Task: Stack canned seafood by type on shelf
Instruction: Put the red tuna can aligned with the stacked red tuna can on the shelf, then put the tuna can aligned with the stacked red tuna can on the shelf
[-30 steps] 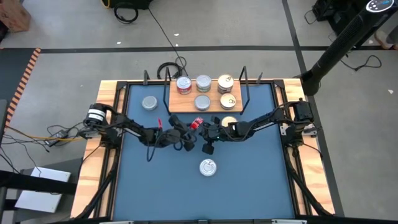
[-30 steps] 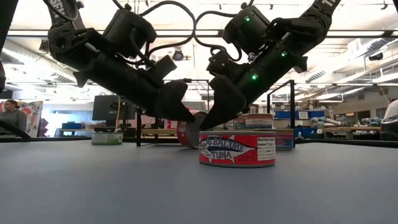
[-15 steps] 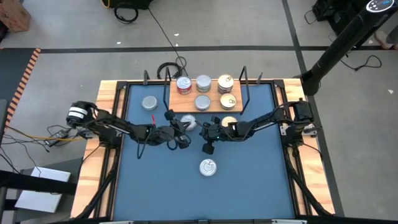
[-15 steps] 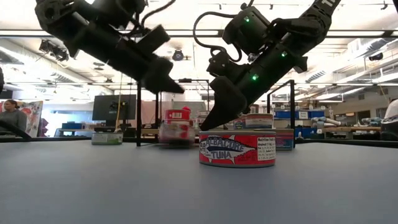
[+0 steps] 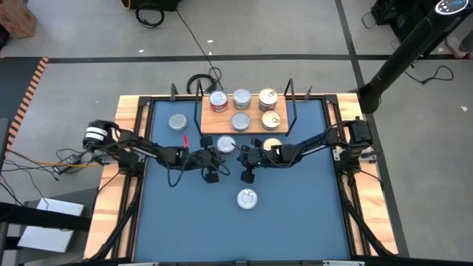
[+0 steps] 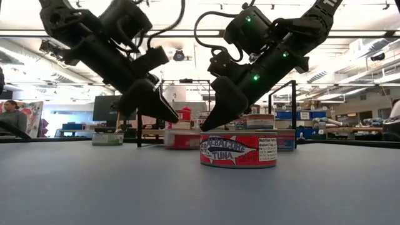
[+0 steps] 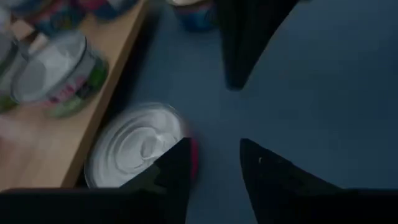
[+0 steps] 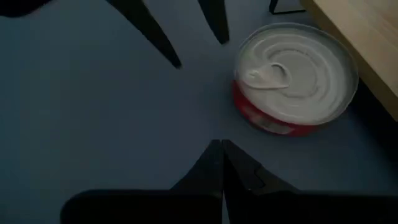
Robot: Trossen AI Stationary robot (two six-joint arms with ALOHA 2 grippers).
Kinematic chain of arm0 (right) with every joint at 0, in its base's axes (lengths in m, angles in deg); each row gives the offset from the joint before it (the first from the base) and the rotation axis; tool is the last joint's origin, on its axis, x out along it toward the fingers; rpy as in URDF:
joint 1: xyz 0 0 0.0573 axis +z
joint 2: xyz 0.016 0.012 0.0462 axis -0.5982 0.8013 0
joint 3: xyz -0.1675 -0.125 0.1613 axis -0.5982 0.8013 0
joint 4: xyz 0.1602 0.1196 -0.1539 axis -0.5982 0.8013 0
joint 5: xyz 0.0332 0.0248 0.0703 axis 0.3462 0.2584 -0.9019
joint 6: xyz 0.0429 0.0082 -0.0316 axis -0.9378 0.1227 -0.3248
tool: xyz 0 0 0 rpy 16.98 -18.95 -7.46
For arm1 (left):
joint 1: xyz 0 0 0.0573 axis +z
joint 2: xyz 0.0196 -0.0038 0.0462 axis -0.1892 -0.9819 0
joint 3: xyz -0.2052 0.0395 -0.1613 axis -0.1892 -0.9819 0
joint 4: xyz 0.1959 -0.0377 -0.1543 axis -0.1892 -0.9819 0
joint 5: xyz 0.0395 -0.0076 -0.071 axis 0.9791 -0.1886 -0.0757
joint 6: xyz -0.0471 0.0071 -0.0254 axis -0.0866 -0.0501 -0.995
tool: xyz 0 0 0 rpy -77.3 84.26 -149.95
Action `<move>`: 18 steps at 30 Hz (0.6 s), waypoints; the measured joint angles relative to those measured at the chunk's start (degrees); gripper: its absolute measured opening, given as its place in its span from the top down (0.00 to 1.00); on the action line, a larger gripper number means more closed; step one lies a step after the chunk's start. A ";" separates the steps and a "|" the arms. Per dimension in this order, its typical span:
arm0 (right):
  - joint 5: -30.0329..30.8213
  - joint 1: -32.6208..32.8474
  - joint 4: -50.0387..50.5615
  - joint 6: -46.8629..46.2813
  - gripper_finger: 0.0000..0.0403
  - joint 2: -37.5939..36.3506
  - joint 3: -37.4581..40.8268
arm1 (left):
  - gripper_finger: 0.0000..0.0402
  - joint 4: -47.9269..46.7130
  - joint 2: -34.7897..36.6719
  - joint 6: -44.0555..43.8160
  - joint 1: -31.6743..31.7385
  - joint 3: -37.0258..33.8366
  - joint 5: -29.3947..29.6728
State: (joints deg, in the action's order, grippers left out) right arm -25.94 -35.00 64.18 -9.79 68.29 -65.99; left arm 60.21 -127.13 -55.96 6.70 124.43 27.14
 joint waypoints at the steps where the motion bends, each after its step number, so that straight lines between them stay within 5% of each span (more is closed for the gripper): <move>1: 0.00 0.00 -0.02 -0.02 0.98 0.00 0.00 | 0.64 -0.56 -0.19 0.04 0.58 0.02 -0.25; 18: -0.02 0.07 0.05 0.43 0.98 0.00 0.02 | 0.65 -9.58 -3.97 7.80 4.71 4.17 -2.79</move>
State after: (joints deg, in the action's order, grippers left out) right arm -25.96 -34.94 64.23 -9.36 68.29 -65.97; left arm 50.63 -131.10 -48.16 11.41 128.60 24.35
